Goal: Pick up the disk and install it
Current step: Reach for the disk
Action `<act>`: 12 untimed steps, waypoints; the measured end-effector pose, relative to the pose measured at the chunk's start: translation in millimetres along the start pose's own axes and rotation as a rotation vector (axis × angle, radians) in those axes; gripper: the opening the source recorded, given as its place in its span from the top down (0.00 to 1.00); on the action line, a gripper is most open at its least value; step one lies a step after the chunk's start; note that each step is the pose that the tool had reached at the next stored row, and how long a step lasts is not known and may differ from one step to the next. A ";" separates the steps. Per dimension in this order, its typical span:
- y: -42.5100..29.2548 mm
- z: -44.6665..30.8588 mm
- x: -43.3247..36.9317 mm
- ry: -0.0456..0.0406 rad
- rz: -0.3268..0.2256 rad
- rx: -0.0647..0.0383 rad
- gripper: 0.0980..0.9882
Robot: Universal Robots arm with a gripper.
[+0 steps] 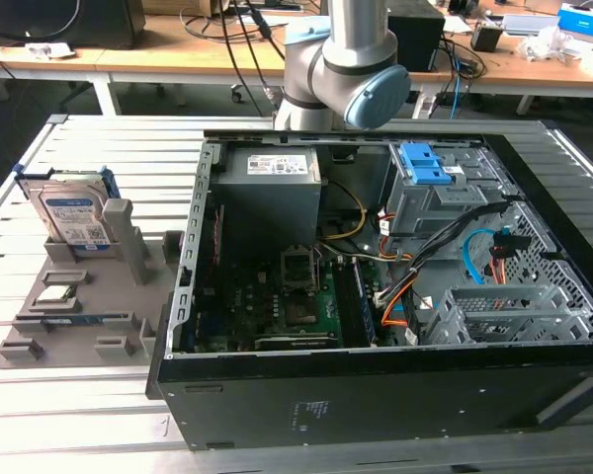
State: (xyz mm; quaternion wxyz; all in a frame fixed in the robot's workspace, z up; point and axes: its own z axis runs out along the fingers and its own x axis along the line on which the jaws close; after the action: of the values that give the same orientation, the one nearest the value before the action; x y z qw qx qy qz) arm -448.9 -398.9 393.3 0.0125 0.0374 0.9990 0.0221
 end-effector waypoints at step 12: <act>1.7 0.7 -23.1 -0.0003 0.000 0.004 0.99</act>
State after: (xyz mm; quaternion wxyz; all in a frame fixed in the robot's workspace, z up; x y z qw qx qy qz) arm -425.7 -398.8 393.3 0.0126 0.0374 0.9990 0.0203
